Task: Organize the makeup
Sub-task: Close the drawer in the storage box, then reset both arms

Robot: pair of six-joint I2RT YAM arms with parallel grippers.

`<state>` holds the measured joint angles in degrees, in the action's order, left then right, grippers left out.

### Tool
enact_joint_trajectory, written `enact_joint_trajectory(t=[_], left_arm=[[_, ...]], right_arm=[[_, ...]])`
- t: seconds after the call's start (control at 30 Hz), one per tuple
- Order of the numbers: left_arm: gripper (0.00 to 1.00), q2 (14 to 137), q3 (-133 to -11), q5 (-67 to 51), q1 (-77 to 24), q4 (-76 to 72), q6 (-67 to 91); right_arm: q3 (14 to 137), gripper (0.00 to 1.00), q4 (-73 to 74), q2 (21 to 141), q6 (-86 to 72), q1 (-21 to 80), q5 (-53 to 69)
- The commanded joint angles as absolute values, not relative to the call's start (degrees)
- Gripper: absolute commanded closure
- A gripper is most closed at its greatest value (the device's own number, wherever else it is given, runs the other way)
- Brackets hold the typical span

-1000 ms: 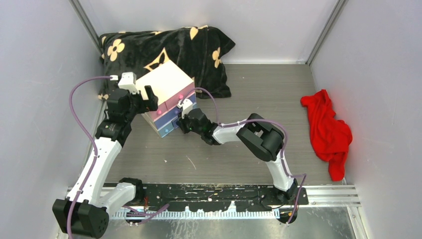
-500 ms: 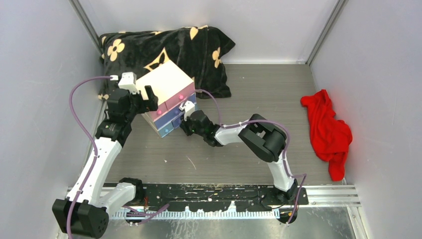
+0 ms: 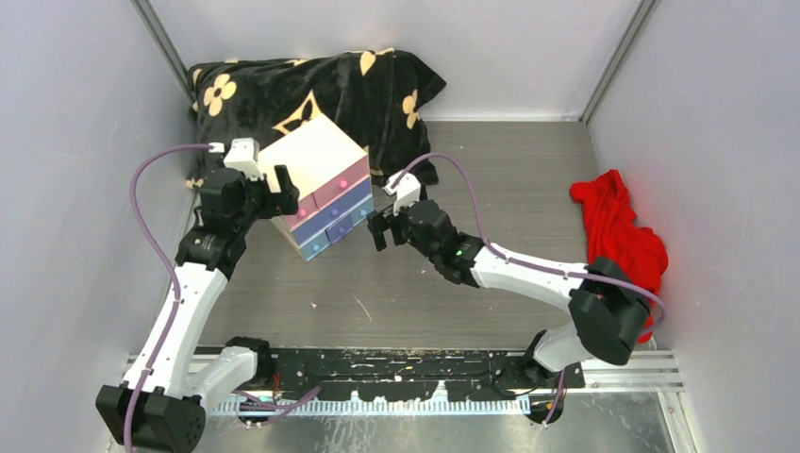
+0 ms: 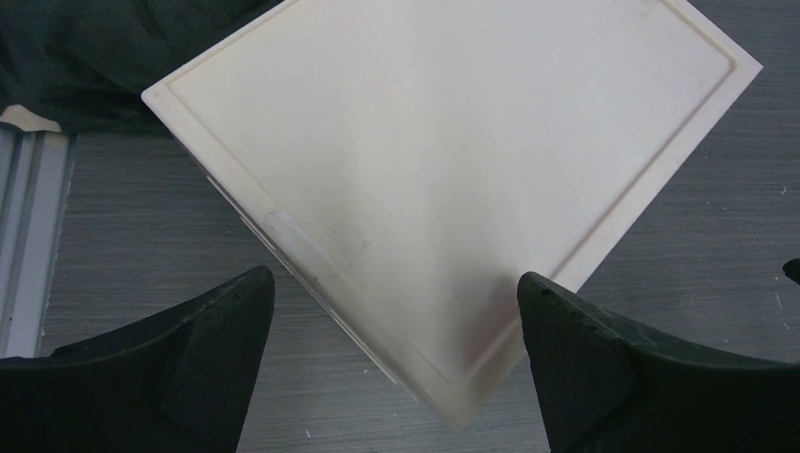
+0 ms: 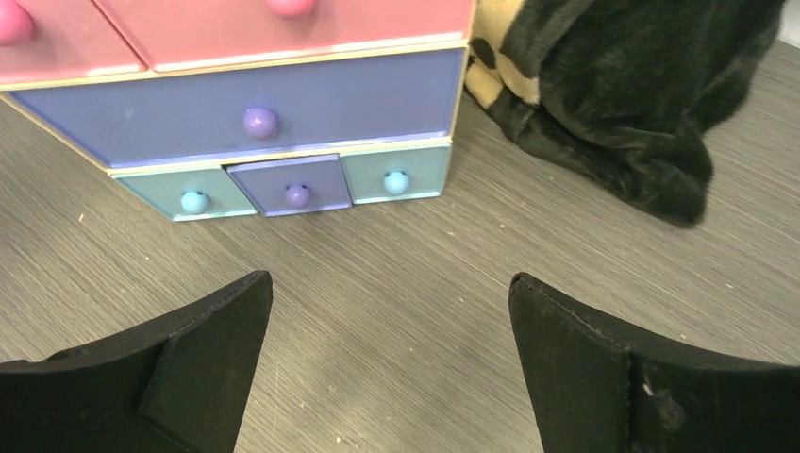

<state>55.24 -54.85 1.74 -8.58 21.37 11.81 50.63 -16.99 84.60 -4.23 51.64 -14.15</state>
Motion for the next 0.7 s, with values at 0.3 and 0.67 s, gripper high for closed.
enact_joint_trajectory(t=[0.3, 0.67], left_arm=[[0.0, 47.3, -62.2, -2.4, -9.4, 24.2, 10.1], [0.0, 47.2, -63.9, -6.6, -9.4, 24.8, 10.3]], right_arm=[[58.3, 0.0, 5.4, 79.2, -10.4, 51.8, -28.1], [54.4, 0.0, 3.5, 72.0, -9.0, 51.8, -32.1]])
